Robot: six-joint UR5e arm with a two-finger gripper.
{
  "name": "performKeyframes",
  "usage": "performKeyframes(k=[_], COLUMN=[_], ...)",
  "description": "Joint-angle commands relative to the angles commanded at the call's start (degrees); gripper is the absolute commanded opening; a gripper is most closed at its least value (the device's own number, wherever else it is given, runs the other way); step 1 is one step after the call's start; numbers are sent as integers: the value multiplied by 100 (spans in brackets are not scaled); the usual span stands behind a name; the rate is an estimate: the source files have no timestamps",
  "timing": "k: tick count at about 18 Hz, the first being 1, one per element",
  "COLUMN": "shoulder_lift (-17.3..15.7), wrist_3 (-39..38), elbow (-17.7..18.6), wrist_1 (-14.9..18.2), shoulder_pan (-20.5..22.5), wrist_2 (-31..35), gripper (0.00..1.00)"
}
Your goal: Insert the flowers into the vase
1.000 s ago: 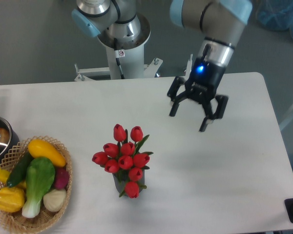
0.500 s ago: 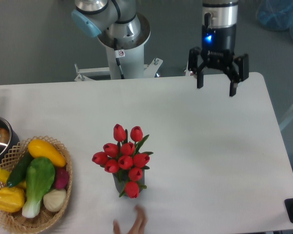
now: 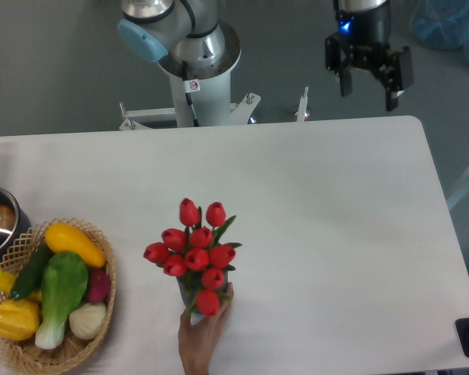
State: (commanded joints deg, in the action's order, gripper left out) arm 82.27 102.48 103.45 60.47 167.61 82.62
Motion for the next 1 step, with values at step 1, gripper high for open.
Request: performKeyframes(k=[1], shoulder_lift=[0], wrist_3=[0], elbow=[9], wrist_1=[-9], shoulder_pan=[0], wrist_2=[0], gripper=[100])
